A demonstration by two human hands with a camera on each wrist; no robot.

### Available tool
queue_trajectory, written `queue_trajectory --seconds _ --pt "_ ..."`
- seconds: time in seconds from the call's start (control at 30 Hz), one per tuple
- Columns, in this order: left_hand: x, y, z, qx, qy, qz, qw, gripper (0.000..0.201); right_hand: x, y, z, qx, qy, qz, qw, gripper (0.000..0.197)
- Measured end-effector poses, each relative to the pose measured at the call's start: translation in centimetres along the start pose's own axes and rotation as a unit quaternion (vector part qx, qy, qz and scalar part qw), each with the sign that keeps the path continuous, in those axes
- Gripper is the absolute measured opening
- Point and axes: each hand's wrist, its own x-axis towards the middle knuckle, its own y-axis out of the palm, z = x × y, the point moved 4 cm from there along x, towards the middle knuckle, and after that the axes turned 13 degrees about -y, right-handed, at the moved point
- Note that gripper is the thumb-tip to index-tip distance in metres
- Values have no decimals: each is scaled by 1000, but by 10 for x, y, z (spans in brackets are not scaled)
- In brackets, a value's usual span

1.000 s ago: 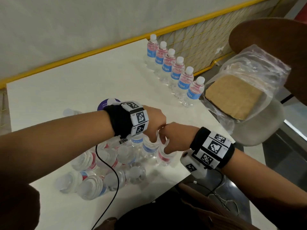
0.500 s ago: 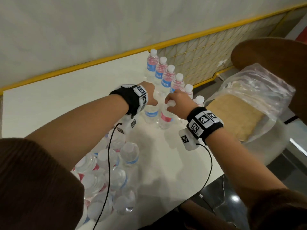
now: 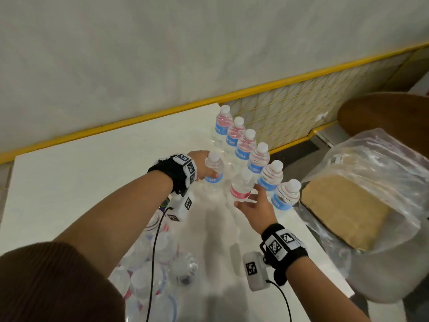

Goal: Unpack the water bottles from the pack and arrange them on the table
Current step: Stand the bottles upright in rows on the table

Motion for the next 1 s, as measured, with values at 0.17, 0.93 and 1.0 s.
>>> queue_trajectory --seconds 0.17,0.93,1.0 --pt "25 -29 -2 31 0 -50 998 42 14 5 2 33 11 -6 999 69" --pt "84 -71 13 -165 27 -174 971 62 90 47 17 96 46 -18 994 69" --pt "85 -73 10 -166 32 -178 970 56 88 47 14 91 44 -5 995 73"
